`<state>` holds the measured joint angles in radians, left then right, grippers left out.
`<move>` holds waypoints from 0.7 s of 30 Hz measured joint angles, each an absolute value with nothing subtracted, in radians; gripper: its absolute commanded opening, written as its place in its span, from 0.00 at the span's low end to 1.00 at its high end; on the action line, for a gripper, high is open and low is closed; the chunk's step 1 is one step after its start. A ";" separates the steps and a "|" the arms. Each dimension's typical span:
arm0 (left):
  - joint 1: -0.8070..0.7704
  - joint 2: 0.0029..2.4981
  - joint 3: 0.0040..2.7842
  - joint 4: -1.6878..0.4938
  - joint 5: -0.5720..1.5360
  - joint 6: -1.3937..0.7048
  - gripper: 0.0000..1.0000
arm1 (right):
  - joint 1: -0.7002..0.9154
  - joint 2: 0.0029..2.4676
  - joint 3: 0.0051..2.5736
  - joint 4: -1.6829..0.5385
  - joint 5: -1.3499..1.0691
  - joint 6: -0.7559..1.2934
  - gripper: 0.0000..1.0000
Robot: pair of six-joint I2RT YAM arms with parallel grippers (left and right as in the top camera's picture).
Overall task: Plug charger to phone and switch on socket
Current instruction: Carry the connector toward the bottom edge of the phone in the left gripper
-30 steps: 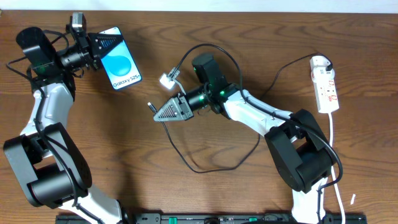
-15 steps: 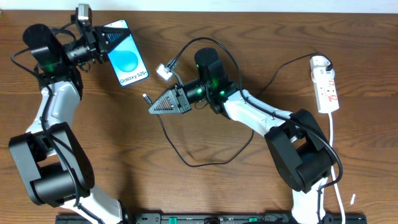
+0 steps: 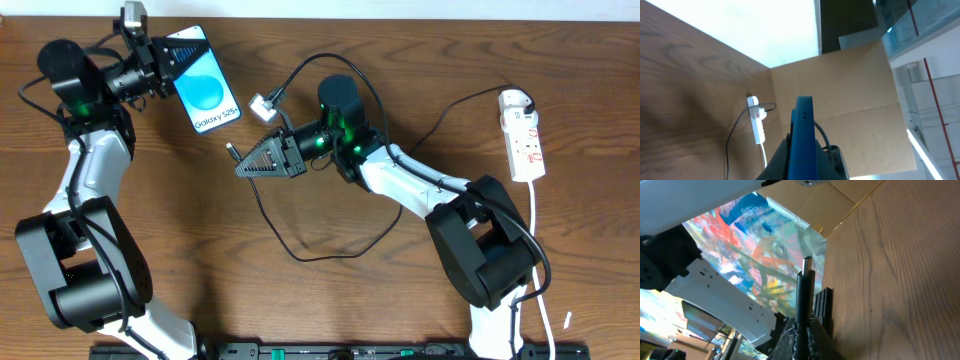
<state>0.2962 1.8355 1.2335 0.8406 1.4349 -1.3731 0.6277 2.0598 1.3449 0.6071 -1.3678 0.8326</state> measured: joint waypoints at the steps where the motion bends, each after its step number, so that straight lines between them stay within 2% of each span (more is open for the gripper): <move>1: 0.296 1.835 1.234 0.863 1.433 -1.388 0.08 | 0.627 2.060 1.345 0.609 -1.368 0.835 0.04; 9: 0.296 1.835 1.234 1.014 1.395 -1.495 0.07 | 0.603 2.060 1.345 0.614 -1.345 0.849 0.04; 21: 0.296 1.835 1.234 1.019 1.361 -1.523 0.07 | 0.559 2.060 1.345 0.622 -1.305 0.801 0.04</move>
